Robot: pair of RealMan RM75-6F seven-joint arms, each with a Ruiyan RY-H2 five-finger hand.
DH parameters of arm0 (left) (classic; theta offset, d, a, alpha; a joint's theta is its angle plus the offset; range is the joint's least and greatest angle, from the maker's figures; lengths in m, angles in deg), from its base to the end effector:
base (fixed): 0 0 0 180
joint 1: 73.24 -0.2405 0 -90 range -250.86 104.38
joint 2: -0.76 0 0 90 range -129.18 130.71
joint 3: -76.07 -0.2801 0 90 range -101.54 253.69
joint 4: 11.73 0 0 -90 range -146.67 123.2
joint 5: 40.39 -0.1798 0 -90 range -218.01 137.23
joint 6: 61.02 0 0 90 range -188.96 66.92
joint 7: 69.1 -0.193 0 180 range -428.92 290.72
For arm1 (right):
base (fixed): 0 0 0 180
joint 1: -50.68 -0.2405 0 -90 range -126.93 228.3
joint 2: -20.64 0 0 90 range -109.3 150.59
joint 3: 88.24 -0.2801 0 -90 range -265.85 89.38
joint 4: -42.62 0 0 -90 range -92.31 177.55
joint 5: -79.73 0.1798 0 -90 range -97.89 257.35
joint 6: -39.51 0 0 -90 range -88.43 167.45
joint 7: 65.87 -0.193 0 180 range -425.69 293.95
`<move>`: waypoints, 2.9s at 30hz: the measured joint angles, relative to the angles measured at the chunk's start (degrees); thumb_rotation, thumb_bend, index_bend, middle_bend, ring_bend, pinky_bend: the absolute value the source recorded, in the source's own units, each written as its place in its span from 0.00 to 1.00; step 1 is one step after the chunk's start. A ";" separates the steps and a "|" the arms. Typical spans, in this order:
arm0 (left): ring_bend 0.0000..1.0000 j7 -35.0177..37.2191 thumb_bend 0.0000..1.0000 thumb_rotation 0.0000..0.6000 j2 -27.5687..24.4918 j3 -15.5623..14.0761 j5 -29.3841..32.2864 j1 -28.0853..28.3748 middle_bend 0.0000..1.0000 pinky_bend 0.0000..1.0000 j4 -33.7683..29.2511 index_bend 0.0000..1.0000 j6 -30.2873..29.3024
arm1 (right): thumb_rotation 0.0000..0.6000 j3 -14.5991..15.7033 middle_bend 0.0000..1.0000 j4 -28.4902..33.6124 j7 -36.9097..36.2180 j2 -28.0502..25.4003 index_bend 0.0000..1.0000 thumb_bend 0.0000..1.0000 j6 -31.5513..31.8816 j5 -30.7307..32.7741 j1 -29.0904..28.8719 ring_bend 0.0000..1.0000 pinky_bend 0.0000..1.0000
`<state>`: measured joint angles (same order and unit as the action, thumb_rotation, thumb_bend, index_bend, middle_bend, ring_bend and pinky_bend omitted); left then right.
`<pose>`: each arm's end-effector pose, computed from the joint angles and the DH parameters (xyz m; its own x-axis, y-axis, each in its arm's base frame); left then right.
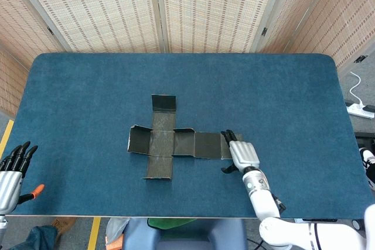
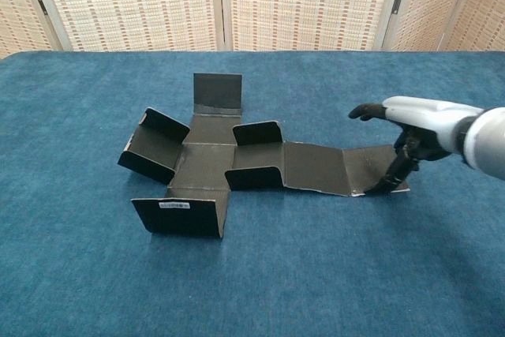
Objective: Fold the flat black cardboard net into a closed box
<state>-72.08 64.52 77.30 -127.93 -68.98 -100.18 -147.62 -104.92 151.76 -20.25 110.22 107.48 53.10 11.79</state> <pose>-0.3303 0.2217 0.2028 0.5105 0.0021 0.8599 0.8597 -0.0225 -0.5104 -0.1721 -0.3447 -0.0124 0.2419 -0.4996 0.8318 -0.9581 0.0127 0.2863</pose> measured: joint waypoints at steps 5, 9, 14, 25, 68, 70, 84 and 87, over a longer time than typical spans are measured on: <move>0.02 1.10 0.20 1.00 0.11 -0.27 -0.17 0.06 0.00 0.18 0.67 0.05 0.46 | 1.00 -3.21 0.00 -5.78 5.29 4.96 0.00 0.13 0.67 9.45 -7.57 0.75 1.00; 0.02 1.78 0.21 1.00 0.14 -0.54 0.05 0.17 0.00 0.18 1.09 0.05 1.36 | 1.00 -4.67 0.00 -10.86 8.88 8.32 0.00 0.13 0.96 15.09 -12.29 0.75 1.00; 0.02 2.66 0.20 1.00 0.23 -0.66 0.41 0.11 0.00 0.17 1.68 0.05 1.72 | 1.00 -5.83 0.00 -16.94 11.52 12.54 0.00 0.13 1.10 19.91 -16.55 0.75 1.00; 0.02 3.93 0.20 1.00 0.27 -0.75 1.27 0.00 0.00 0.17 2.80 0.05 2.66 | 1.00 -7.09 0.00 -23.71 13.56 16.31 0.00 0.13 -0.27 24.15 -20.54 0.75 1.00; 0.70 4.67 0.25 1.00 15.55 8.66 5.35 17.92 0.20 0.84 20.02 0.15 17.48 | 1.00 0.96 0.40 -16.84 9.68 12.77 0.46 0.32 2.86 5.51 -18.58 0.79 1.00; 0.69 1.53 0.22 1.00 17.96 8.69 5.53 19.94 0.17 0.84 22.11 0.11 19.28 | 1.00 1.25 0.40 -17.25 10.07 12.86 0.46 0.32 2.87 5.47 -18.67 0.79 1.00; 0.60 -4.74 0.18 1.00 29.66 8.10 8.24 26.92 0.03 0.82 30.05 0.00 26.52 | 1.00 0.98 0.40 -22.82 10.71 15.64 0.46 0.32 0.61 6.42 -19.56 0.79 1.00; 0.59 -4.08 0.18 1.00 31.12 8.03 7.93 27.55 0.02 0.82 30.64 0.00 26.04 | 1.00 0.73 0.40 -23.70 10.75 16.19 0.46 0.32 0.00 6.56 -19.82 0.79 1.00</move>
<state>-76.16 95.64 85.33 -120.00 -41.43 -69.54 -121.58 -104.19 128.05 -9.49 126.41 107.48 59.67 -8.03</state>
